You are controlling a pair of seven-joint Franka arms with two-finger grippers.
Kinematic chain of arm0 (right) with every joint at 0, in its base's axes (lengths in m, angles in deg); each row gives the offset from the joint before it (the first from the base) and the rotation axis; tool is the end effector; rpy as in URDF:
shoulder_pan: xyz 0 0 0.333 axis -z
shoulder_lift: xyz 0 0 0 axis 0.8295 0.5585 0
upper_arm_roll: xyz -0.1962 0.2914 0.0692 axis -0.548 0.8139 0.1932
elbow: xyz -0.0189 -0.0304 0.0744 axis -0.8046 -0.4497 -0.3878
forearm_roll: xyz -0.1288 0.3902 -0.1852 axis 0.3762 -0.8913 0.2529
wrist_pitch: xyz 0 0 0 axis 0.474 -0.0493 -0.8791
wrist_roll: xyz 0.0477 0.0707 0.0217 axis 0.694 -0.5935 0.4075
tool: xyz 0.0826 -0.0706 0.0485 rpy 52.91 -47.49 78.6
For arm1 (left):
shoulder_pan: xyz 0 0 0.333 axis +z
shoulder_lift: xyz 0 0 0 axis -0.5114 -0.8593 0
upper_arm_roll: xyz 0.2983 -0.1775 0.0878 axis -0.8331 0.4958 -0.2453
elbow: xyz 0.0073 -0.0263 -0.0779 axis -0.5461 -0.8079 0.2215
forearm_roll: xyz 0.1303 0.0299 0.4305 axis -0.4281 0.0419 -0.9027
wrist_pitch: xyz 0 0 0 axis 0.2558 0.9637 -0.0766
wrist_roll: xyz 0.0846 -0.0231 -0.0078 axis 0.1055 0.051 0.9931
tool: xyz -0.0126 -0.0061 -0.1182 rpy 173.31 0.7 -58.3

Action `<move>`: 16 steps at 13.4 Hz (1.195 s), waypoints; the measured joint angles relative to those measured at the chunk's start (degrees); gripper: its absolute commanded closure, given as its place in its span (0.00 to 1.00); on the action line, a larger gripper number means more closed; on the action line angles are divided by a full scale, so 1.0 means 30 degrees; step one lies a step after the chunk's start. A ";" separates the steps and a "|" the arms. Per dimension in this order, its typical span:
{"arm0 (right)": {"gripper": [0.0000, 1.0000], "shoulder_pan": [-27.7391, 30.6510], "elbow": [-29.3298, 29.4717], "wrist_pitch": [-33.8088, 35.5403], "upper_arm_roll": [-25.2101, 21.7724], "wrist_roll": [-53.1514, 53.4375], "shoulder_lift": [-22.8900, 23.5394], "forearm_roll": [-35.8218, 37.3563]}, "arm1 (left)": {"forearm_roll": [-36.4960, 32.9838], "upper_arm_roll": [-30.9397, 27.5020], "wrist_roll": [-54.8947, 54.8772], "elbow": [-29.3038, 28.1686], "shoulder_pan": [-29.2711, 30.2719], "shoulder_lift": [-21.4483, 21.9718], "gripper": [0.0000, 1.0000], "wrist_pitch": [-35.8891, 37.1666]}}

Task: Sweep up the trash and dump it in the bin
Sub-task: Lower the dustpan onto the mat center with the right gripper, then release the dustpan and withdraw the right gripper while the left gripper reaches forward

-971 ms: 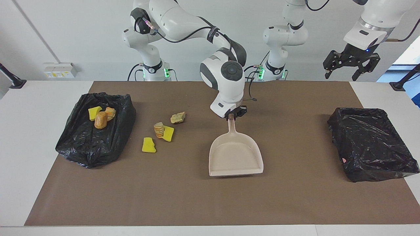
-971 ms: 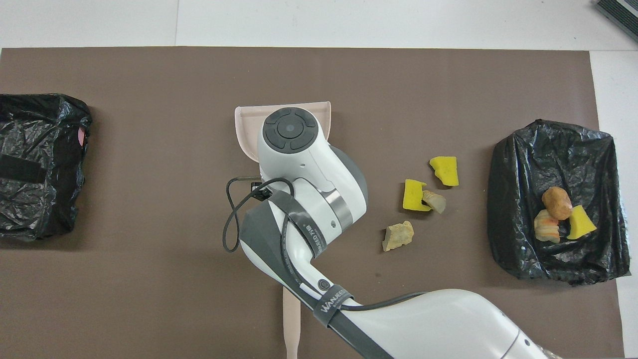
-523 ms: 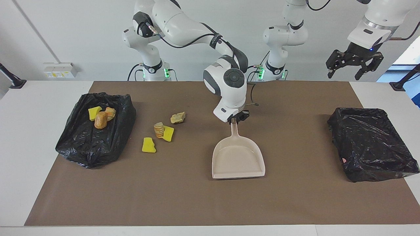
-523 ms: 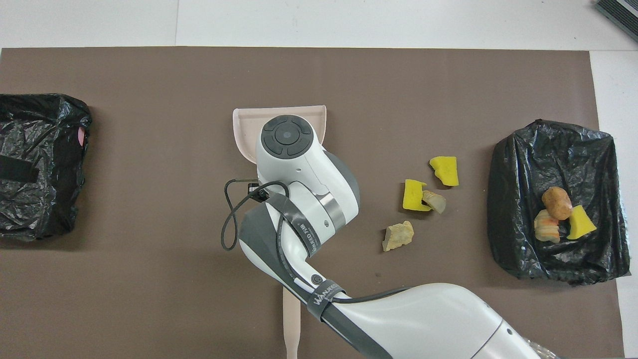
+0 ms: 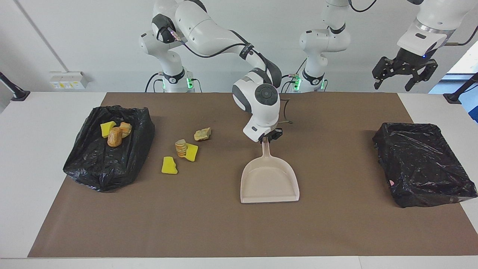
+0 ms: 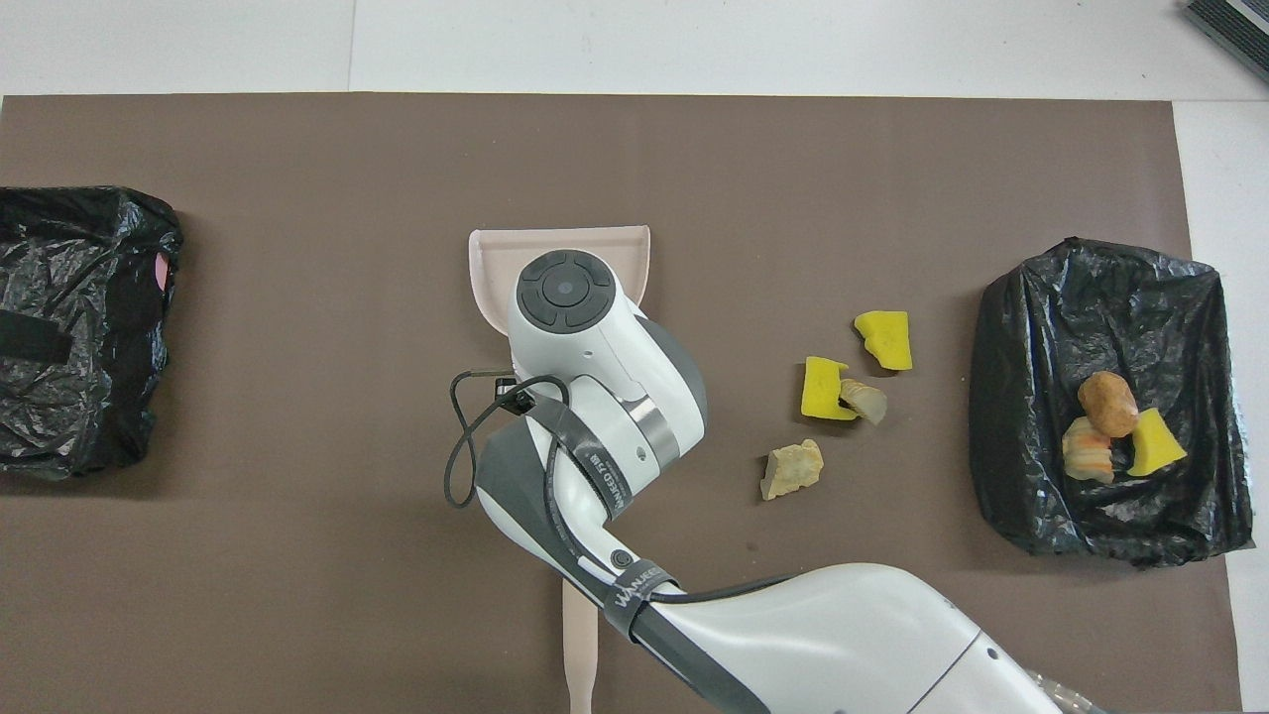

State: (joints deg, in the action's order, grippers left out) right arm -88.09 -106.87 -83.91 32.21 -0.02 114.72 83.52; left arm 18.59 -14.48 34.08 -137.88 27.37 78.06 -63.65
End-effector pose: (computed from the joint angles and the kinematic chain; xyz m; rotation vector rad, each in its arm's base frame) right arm 0.6096 0.5074 0.3452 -3.0338 0.0192 0.2493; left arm 0.5872 -0.0167 0.7174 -3.0896 0.2968 -0.0305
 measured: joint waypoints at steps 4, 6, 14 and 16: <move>0.00 0.0041 0.0017 0.1224 -0.0041 0.0000 -0.1191 -0.0011 | -0.0004 0.0000 0.0017 0.0000 0.0011 0.0001 0.00 0.0023; 0.00 0.0287 0.0016 0.2689 -0.0130 -0.0168 -0.1984 -0.0014 | -0.0024 -0.0007 0.0061 0.0002 0.0185 0.0002 0.00 0.0036; 0.00 0.0719 -0.3859 0.6160 -0.0135 -0.0507 -0.8306 -0.2005 | -0.0026 -0.0012 0.0326 0.0003 0.0475 0.0002 0.00 0.0048; 0.00 0.0486 -0.6152 0.5956 -0.0103 -0.0507 -0.9785 -0.2642 | -0.0025 -0.0002 0.0351 0.0003 0.0215 -0.0014 0.00 0.0026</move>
State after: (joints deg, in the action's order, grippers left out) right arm -86.63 -125.33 -66.04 31.90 -1.54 85.36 75.60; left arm 18.52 -14.49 35.13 -137.87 28.02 78.02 -63.57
